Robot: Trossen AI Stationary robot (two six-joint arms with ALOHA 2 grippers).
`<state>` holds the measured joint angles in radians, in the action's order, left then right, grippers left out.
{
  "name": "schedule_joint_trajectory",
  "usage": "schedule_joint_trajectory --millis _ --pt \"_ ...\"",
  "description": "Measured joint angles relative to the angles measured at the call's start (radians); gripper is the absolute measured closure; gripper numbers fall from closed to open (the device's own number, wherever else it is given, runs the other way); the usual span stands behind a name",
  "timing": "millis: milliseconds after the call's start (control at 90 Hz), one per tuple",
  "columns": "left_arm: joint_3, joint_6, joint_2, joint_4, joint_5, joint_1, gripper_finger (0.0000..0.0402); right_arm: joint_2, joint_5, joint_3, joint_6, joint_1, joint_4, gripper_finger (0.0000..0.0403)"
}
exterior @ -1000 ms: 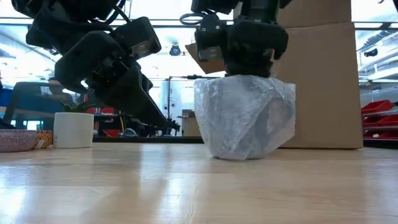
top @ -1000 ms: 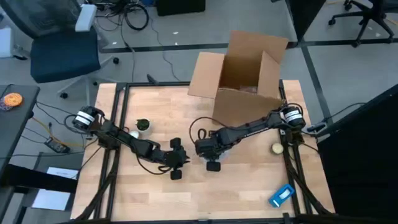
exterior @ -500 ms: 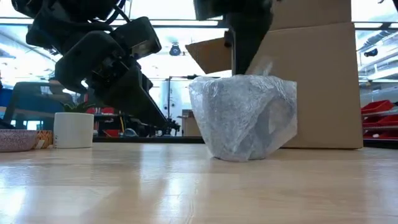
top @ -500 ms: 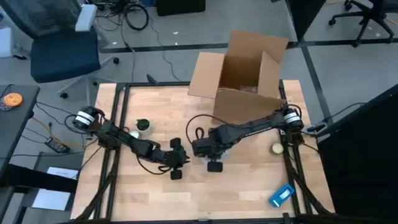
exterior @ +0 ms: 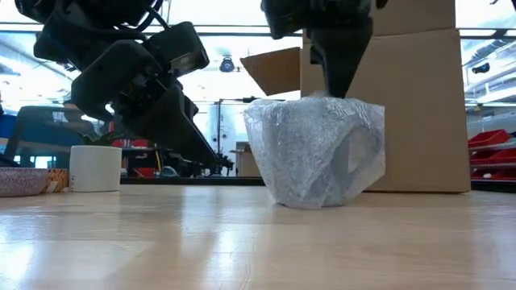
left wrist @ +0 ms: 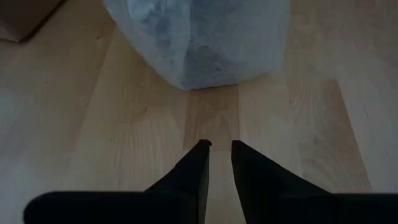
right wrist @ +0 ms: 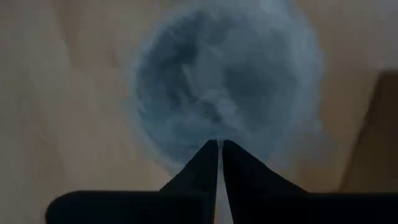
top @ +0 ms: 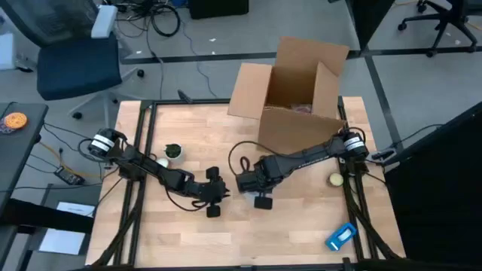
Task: Wrap mug
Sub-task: Wrap the purple mug with the bubble wrap
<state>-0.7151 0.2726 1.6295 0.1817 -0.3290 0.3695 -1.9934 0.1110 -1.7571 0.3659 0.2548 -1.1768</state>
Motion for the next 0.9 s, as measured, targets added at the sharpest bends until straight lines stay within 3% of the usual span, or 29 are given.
schedule_joint_trajectory --millis 411,500,656,900 --pt "0.0 -0.003 0.0 0.009 0.0 0.0 0.0349 0.003 -0.01 0.244 -0.072 -0.046 0.374 0.0403" --pt "0.0 -0.004 0.0 0.009 0.0 0.0 0.0349 0.006 -0.026 0.268 -0.072 -0.047 0.384 0.0403" --pt "0.0 -0.005 0.0 0.009 0.0 0.0 0.0349 -0.001 -0.028 0.217 -0.081 -0.036 0.324 0.0403" --pt "0.0 -0.006 0.0 0.007 0.0 0.0 0.0349 -0.003 0.008 0.008 -0.076 -0.009 0.104 0.0403"
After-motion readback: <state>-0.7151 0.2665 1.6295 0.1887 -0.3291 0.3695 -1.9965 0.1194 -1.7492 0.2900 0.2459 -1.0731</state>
